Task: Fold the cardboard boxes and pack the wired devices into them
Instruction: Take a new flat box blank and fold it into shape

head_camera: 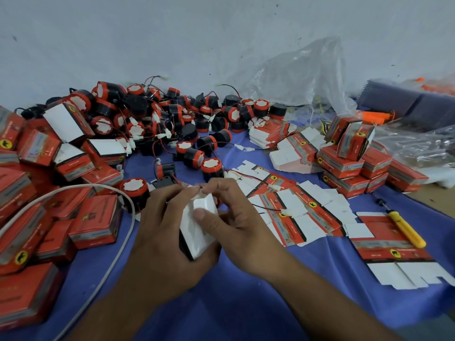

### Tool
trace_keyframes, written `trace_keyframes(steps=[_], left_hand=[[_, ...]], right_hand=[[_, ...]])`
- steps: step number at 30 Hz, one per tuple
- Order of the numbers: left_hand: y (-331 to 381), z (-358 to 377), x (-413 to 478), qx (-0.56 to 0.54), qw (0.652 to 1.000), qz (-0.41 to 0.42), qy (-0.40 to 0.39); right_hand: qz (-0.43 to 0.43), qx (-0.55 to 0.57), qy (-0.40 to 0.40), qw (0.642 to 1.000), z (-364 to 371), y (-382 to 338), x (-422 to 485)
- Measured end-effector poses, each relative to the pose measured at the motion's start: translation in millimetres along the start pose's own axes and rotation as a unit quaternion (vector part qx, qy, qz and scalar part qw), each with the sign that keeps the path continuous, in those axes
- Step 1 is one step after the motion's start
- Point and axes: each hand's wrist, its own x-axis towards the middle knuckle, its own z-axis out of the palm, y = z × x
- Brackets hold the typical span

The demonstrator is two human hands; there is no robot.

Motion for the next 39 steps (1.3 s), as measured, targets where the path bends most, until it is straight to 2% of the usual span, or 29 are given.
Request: trace_keyframes(steps=[10, 18, 29, 39], left_hand=[[-0.6, 0.6, -0.6, 0.015, 0.999, 0.034, 0.001], [-4.6, 1.0, -1.6, 0.018, 0.999, 0.043, -0.009], [-4.5, 2.4, -3.7, 0.024, 0.998, 0.054, -0.018], [-2.9, 3.8, -4.5, 0.038, 0.998, 0.048, -0.015]], right_hand=[[0.004, -0.033, -0.031, 0.999, -2.9, -3.5, -1.5], [0.070, -0.055, -0.093, 0.992, -18.9, -8.5, 3.0], [0.087, -0.076, -0.129, 0.985, -29.0, -16.6, -0.8], [0.087, -0.060, -0.094, 0.990, -14.3, -10.4, -0.9]])
